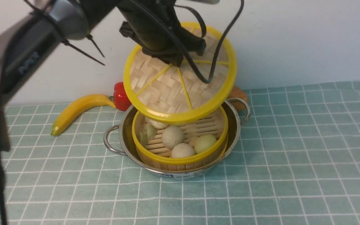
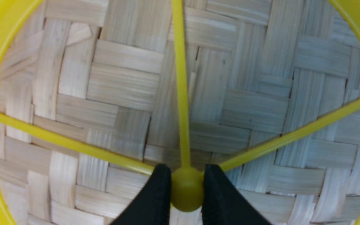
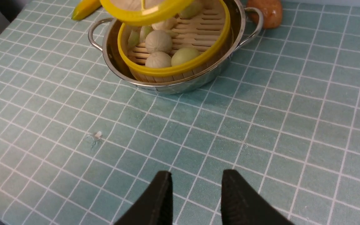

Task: Place the steamer in the pot on the blue tablecloth, and put the lid on the steamer.
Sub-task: 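Place the yellow bamboo steamer lid onto the steamer in the pot with the left gripper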

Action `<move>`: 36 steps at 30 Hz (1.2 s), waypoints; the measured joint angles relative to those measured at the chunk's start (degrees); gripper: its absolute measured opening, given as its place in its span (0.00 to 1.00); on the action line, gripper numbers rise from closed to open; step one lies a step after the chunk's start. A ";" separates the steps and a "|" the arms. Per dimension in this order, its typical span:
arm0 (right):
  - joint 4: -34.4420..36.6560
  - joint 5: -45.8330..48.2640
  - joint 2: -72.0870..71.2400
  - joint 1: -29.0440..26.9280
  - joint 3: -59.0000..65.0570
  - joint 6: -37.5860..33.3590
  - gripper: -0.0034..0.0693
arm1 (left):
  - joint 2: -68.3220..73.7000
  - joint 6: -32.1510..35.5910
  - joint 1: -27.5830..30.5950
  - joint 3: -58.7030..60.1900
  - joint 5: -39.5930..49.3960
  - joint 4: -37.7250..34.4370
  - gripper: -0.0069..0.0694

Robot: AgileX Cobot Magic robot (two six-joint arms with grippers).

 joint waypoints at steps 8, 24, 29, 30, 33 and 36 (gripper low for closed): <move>0.05 0.06 0.00 0.00 0.00 0.00 0.38 | -1.96 0.84 0.12 4.74 0.17 0.84 0.24; 0.73 1.49 0.00 0.00 0.00 0.05 0.38 | 9.34 3.91 0.97 5.05 -0.05 1.13 0.24; 0.73 1.54 0.00 0.00 0.00 0.05 0.38 | 10.17 4.32 0.97 5.05 -0.05 -1.10 0.24; 0.73 1.54 0.00 0.00 0.00 0.05 0.38 | 10.34 4.32 0.97 5.05 -0.05 -1.30 0.24; 0.73 1.54 0.00 0.00 0.00 0.05 0.38 | 10.83 4.49 0.97 5.05 -0.05 -1.37 0.24; 0.90 1.54 0.00 0.00 0.00 0.05 0.38 | 11.71 4.55 1.16 5.05 -0.08 -1.10 0.24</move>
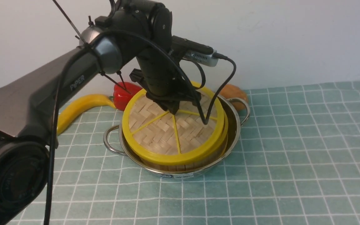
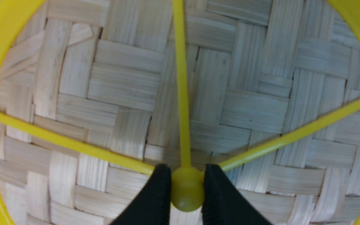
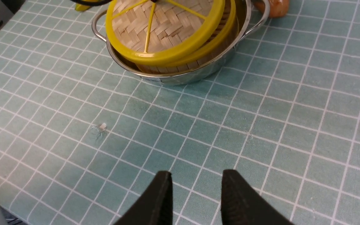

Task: Place the steamer in the pot on the blue tablecloth, and put the lid on the steamer.
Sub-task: 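Place the yellow bamboo steamer lid onto the steamer in the pot with the left gripper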

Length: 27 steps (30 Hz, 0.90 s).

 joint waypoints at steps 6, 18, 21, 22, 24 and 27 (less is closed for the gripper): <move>0.06 0.00 0.00 0.00 0.00 0.00 0.38 | 0.75 0.14 0.18 0.00 -0.22 -0.10 0.24; 0.06 0.00 0.00 0.00 0.00 0.13 0.38 | 1.40 0.18 0.18 0.00 -2.45 -0.68 0.24; 0.06 0.00 0.00 0.00 0.00 0.34 0.38 | 1.45 0.18 0.18 0.00 -3.23 -1.03 0.24; 0.06 0.00 0.00 0.00 0.00 0.39 0.38 | 1.46 0.18 0.18 0.00 -3.27 -1.03 0.24; 0.06 0.00 0.00 0.00 0.00 0.45 0.38 | 1.51 0.18 0.18 0.00 -3.41 -1.08 0.24; 0.06 0.00 0.00 0.00 0.00 0.78 0.38 | 1.61 0.18 0.18 0.00 -3.62 -1.08 0.24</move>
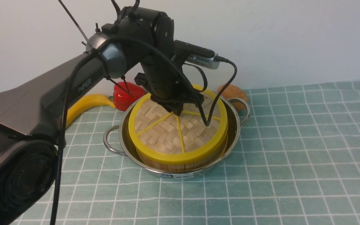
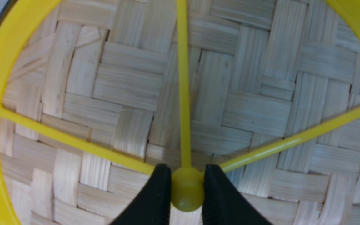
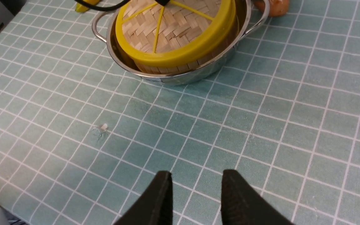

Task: Place the steamer in the pot on the blue tablecloth, and put the lid on the steamer.
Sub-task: 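Place the yellow bamboo steamer lid onto the steamer in the pot with the left gripper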

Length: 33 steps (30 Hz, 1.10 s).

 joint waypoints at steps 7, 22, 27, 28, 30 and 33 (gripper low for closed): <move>0.00 0.00 0.00 0.00 0.00 0.25 0.38 | 0.13 0.00 0.00 0.00 -0.23 -0.08 0.24; 0.00 0.00 0.00 0.00 0.00 0.53 0.38 | 0.51 0.00 0.00 -2.37 0.83 0.10 0.24; 0.00 0.00 0.00 0.00 0.00 0.59 0.38 | 1.91 0.00 0.00 -2.41 0.62 0.10 0.24; 0.00 0.00 0.00 0.00 0.00 0.59 0.38 | 1.92 0.00 0.00 -2.41 0.59 0.10 0.24; 0.00 0.00 0.00 0.00 0.00 0.60 0.38 | 2.05 0.00 0.00 -2.48 0.57 0.10 0.24; 0.00 0.00 0.00 0.00 0.00 0.60 0.38 | 2.05 0.00 0.00 -2.48 0.52 0.10 0.24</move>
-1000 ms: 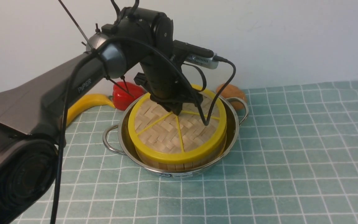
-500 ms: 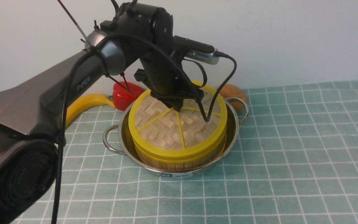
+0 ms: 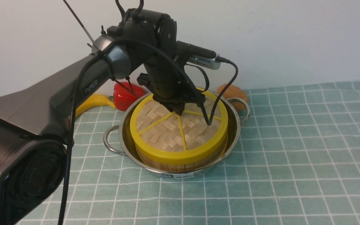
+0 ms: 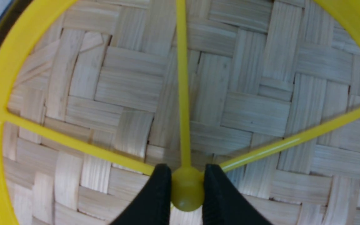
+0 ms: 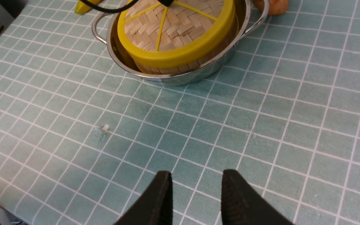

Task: Place the steamer in the pot on the blue tablecloth, and put the lid on the steamer.
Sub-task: 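Place the yellow bamboo steamer lid onto the steamer in the pot with the left gripper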

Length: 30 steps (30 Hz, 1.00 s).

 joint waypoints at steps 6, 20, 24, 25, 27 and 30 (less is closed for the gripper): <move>0.00 0.00 0.00 0.00 0.00 0.05 0.38 | 0.00 0.03 0.00 0.00 -0.07 0.00 0.24; 0.00 0.00 0.00 0.00 0.00 0.05 0.38 | 0.00 0.03 0.00 -0.12 -0.53 0.79 0.41; 0.00 0.00 0.00 0.00 0.00 0.05 0.38 | 0.50 0.07 0.00 -3.25 -0.26 1.86 0.74; 0.00 0.00 0.00 0.00 0.00 0.05 0.38 | 0.45 0.07 0.00 -4.16 0.26 1.99 0.78; 0.00 0.00 0.00 0.00 0.00 0.05 0.38 | 0.36 0.07 0.00 -6.64 1.41 2.14 0.85; -0.55 0.00 0.00 0.00 0.00 0.05 0.38 | -0.98 0.07 0.00 -14.07 2.20 2.40 0.94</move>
